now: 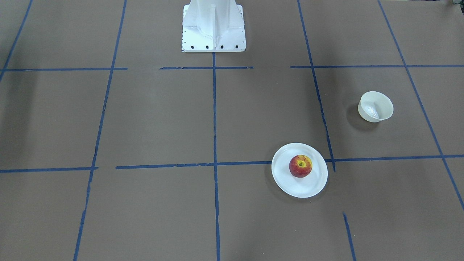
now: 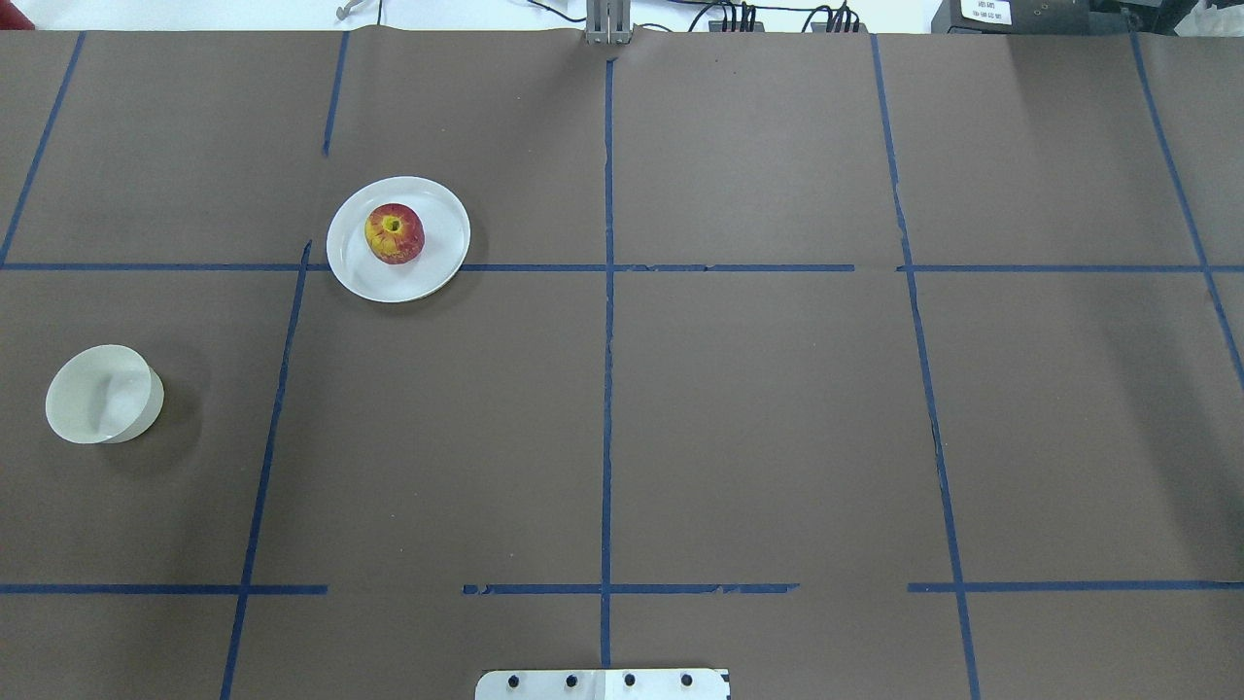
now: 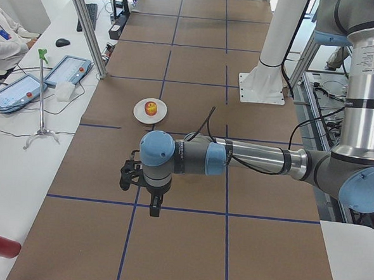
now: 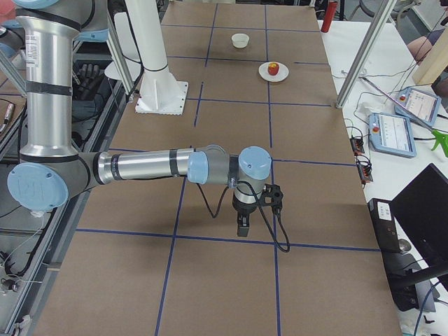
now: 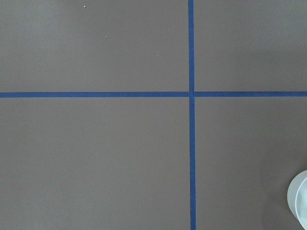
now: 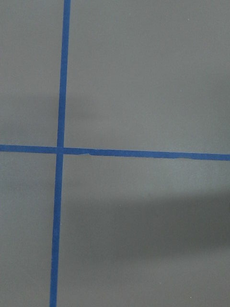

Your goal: Move apple from plate to bowl

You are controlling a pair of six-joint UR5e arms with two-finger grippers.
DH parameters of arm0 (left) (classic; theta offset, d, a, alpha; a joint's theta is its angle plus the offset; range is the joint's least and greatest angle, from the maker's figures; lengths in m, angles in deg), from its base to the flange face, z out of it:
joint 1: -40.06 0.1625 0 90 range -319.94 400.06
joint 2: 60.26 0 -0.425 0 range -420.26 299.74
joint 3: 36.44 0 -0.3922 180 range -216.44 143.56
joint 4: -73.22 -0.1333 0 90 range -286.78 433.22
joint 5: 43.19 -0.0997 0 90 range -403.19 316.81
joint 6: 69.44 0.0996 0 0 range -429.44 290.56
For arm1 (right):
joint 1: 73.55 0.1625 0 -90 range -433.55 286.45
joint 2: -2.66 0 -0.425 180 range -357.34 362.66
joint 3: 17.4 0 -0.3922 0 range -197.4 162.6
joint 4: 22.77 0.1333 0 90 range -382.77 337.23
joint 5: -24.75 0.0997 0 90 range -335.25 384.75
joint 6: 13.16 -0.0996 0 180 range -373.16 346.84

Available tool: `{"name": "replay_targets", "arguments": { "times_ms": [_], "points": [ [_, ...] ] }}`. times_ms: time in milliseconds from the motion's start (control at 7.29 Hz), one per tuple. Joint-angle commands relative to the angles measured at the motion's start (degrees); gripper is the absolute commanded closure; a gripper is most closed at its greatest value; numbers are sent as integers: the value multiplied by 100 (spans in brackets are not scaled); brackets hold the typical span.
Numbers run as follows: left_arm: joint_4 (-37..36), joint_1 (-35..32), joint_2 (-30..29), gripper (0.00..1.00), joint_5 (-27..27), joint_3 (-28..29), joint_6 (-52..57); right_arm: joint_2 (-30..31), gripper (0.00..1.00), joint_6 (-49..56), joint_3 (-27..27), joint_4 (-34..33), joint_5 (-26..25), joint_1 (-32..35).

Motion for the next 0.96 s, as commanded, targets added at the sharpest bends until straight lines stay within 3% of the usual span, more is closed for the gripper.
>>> {"name": "replay_targets", "arguments": {
  "times_ms": [0,275,824],
  "points": [
    [11,22,-13,0,17,2,-35,0,0,0,0,0,0,0],
    [11,66,-23,0,-44,28,-27,0,0,0,0,0,0,0],
    [793,145,92,0,17,98,-35,0,0,0,0,0,0,0]
  ]
}}
